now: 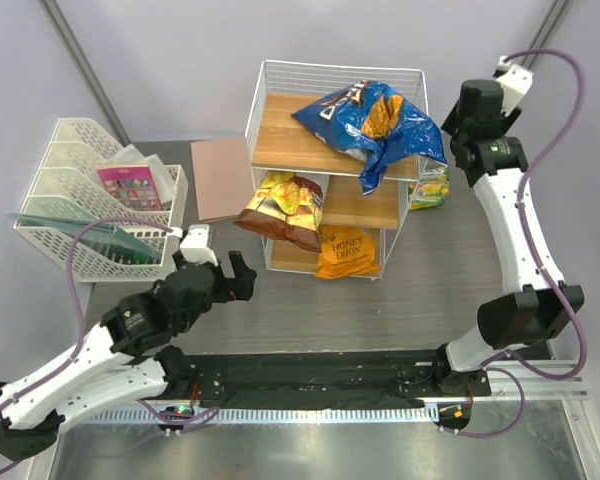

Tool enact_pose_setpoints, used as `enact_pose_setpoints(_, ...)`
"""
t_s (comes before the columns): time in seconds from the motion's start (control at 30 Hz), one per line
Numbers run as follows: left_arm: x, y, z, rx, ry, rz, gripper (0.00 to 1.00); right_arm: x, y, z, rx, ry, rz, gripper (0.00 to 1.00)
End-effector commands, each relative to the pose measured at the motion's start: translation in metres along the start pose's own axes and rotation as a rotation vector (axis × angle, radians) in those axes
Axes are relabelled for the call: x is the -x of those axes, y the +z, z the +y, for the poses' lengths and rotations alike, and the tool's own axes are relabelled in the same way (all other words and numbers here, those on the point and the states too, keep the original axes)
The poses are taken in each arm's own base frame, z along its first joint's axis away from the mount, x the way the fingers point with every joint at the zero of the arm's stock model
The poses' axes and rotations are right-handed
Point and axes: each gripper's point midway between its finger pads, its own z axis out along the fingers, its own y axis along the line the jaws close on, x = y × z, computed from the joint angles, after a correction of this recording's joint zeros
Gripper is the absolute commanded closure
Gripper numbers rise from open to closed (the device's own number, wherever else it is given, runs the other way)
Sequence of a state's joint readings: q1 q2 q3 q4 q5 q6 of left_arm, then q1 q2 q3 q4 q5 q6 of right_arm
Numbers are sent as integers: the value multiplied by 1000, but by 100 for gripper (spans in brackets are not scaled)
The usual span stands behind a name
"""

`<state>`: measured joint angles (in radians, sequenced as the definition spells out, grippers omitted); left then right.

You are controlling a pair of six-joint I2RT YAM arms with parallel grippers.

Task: Place and organize the chips bags onto the shelf
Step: Pick up the potato chip from the center of the board.

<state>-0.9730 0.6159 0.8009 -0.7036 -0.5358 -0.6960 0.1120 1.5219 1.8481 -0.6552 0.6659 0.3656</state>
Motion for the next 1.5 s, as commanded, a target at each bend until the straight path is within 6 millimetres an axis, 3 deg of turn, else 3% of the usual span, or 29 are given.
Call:
enact_pose_setpoints(0.0,6,24,4,111,43,-37,0,-50,62,23,195,41,115,35)
enact_pose_setpoints(0.03,5,30,7,149,51,-28,0,-58,75,21,210,70,154,34)
enact_pose_setpoints(0.07,-3,41,10,209,56,3,0,-68,96,7,191,80,191,34)
enact_pose_setpoints(0.1,-7,47,13,249,56,26,0,-90,114,8,192,67,248,32)
enact_pose_setpoints(0.27,-12,58,23,365,-89,99,0,-103,149,12,203,-18,270,27)
enact_pose_setpoints(0.47,9,22,55,459,-239,12,4,-129,197,24,238,96,382,23)
enact_pose_setpoints(0.5,23,11,58,465,-272,-33,5,-122,201,24,239,109,374,23)
enact_pose_setpoints(0.53,25,4,62,483,-269,-34,6,-140,207,21,216,105,420,21)
enact_pose_setpoints(0.7,27,-19,75,555,-234,10,4,-191,209,14,182,109,566,16)
enact_pose_setpoints(0.9,44,-18,64,552,-207,21,2,-239,194,-2,178,113,702,13)
enact_pose_setpoints(1.1,41,-15,55,510,-218,55,1,-263,184,-13,207,110,758,10)
enact_pose_setpoints(1.23,40,-16,55,507,-226,56,1,-281,190,-23,236,190,807,10)
enact_pose_setpoints(1.47,37,-15,53,502,-225,78,2,-289,199,-21,290,189,773,9)
